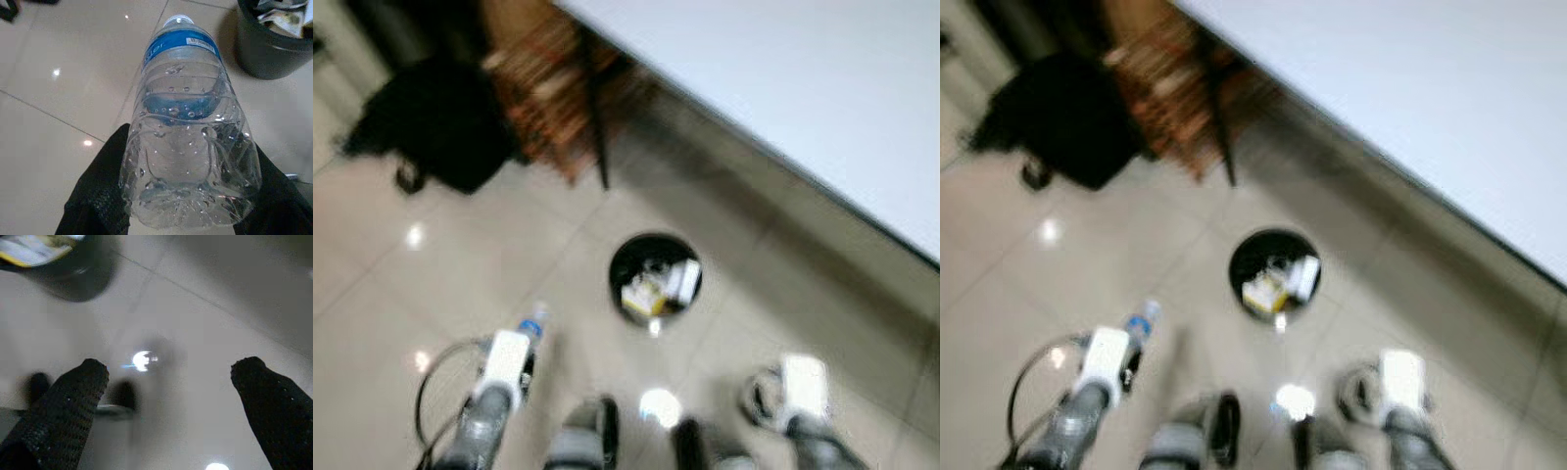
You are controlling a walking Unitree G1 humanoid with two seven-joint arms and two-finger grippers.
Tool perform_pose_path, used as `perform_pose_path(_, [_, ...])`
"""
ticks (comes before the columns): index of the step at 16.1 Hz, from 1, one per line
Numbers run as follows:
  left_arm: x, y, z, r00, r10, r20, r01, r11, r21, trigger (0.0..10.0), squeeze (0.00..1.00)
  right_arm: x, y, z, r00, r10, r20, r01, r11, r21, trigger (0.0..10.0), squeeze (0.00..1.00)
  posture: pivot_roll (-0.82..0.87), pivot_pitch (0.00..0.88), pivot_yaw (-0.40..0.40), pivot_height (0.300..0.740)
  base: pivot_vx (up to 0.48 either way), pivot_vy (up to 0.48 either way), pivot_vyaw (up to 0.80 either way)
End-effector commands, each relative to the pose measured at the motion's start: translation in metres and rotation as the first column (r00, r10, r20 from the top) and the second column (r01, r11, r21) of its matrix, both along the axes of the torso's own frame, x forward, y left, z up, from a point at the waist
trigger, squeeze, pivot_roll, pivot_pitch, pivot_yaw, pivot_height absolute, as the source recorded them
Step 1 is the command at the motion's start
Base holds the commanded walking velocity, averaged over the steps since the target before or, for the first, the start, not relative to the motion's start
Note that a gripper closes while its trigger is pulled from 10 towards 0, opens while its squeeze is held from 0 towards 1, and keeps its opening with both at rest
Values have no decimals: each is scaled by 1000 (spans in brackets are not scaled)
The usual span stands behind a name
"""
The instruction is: Picking trash to rubbish bin
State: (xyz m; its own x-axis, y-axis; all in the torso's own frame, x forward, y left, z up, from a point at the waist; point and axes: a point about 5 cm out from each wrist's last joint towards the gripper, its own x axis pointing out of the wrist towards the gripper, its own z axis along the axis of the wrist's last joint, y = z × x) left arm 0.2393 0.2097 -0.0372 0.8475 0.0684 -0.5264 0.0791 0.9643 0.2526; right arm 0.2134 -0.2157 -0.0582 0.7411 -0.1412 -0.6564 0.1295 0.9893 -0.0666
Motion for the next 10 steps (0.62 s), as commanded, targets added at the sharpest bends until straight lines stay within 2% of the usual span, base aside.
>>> perform_pose_path(1, [-12, -1, -9, 999, -1, -48, 0, 1000, -11, 10000, 0, -17, -8, -9, 998, -13, -64, 12, 1000, -16, 10000, 0, 53, 247, 115, 740, 0, 0, -800])
perform_pose_path(3, [-12, -2, -10, 999, -5, -52, 5, 1000, -14, 10000, 0, -16, -8, -9, 998, -16, -61, 15, 1000, -14, 10000, 0, 51, 240, 117, 740, 0, 0, -703])
perform_pose_path(10, [-13, -4, -11, 997, -14, -71, 13, 1000, -11, 10000, 0, -16, -6, -8, 999, -8, -50, 7, 1000, -8, 10000, 0, 51, 247, 114, 740, 0, 0, 0])
